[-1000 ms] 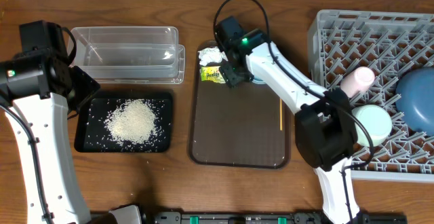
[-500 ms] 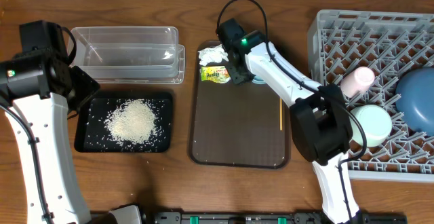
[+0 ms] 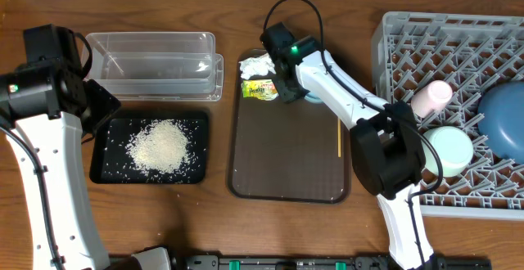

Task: Sort waste into correct bins and load items into the dishwasher rack
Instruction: 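Carry the light-blue bowl to the rack and place it upside down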

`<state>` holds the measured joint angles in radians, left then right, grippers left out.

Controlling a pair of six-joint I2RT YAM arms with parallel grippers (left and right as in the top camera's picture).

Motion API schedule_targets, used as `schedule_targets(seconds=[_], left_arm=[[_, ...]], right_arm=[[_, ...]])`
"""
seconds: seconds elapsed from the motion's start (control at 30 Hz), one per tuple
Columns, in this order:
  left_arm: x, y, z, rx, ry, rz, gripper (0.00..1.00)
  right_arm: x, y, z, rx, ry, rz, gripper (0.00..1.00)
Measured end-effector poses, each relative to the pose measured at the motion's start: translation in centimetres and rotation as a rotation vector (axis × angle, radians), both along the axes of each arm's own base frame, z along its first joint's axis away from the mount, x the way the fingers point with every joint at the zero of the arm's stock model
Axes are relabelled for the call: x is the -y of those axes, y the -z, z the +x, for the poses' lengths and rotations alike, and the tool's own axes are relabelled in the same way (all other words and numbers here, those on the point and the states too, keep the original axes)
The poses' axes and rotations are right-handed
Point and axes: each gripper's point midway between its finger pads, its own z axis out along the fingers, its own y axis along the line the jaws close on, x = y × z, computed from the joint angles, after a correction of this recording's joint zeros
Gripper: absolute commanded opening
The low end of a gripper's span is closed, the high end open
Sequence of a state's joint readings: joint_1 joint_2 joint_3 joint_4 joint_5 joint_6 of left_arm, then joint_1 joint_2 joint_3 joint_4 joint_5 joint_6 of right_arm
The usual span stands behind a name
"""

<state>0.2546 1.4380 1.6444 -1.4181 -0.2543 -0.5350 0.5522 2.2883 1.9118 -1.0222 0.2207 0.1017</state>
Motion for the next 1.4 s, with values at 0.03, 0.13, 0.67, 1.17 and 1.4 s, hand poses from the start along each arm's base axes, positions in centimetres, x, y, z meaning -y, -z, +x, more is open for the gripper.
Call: schedule_targets(seconds=[0.03, 0.13, 0.67, 1.17, 1.4], left_arm=[[0.0, 0.0, 0.0, 0.0, 0.0, 0.0, 0.9], [0.0, 0.0, 0.0, 0.0, 0.0, 0.0, 0.9], [0.0, 0.0, 0.0, 0.0, 0.0, 0.0, 0.9], [0.0, 0.0, 0.0, 0.0, 0.0, 0.0, 0.9], [0.0, 0.0, 0.0, 0.0, 0.0, 0.0, 0.9]], right_arm=[[0.0, -0.4, 0.0, -0.001, 0.001, -0.001, 0.01], [-0.2, -2.5, 0.3, 0.008, 0.007, 0.005, 0.01], [9.6, -23.5, 3.1, 0.352, 0.306, 0.209, 0.01], [31.2, -26.3, 0.7, 0.321, 0.641, 0.617, 0.01], [35.1, -25.4, 0.8, 0.382, 0.535, 0.957, 0.01]])
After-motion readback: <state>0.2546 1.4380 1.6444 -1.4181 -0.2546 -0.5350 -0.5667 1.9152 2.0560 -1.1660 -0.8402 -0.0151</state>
